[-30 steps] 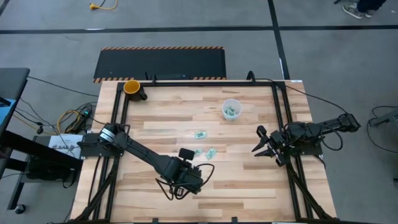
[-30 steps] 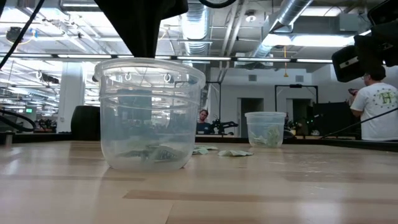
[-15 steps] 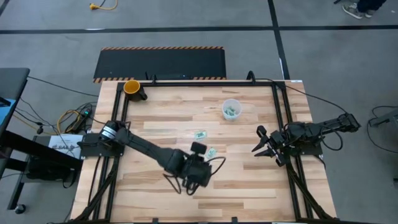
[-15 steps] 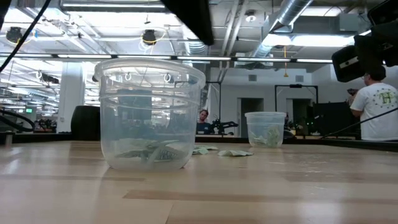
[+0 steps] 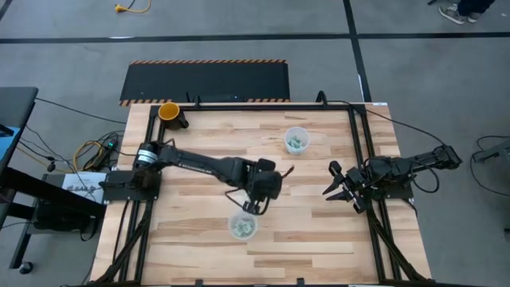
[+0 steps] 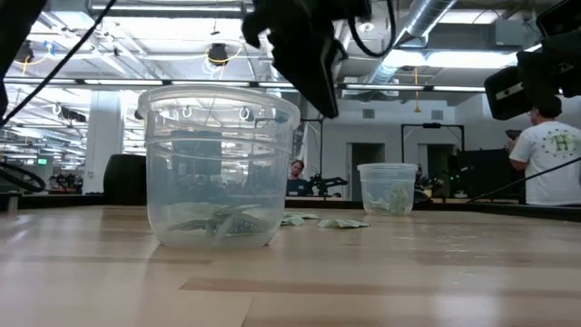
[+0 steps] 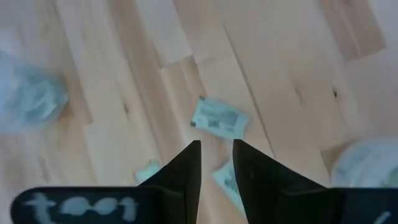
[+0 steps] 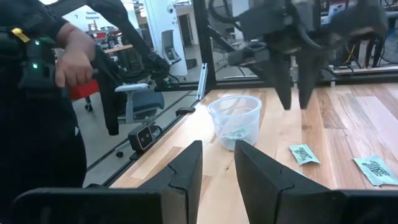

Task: Pick and place Stevia / Truvia into bins
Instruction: Put the stevia packet into the bottom transparent container

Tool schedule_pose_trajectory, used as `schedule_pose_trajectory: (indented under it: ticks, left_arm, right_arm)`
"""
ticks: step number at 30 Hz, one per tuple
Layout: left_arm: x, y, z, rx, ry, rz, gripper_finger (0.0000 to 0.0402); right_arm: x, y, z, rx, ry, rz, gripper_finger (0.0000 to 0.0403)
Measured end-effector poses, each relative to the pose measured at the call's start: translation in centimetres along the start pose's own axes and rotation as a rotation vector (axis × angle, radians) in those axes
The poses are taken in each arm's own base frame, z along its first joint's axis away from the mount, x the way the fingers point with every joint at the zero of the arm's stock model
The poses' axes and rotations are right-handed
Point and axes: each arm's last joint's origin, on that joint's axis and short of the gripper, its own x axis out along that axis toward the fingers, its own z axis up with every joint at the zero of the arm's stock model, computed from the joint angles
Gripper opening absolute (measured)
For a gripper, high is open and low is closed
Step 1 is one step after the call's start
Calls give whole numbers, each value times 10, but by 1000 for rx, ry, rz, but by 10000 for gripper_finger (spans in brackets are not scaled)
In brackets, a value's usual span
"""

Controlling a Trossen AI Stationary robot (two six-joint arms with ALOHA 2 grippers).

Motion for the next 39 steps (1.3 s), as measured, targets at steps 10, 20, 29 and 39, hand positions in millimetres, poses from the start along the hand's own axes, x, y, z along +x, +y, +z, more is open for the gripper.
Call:
schedule_pose_trajectory:
  ticks: [10,20,29,39]
  left_arm:
    - [36,25,-23,-16,-72,-100,101]
    - [50,19,-33,-18,-89,-146,157]
    - [51,18,-33,172,-122,-163,166]
    - [51,24,-33,351,-187,-196,166]
  right_arm:
    - [0,0,0,0,0,0,87]
    - [0,0,0,0,0,0,87]
    - [0,0,0,0,0,0,87]
    - [0,0,0,0,0,0,87]
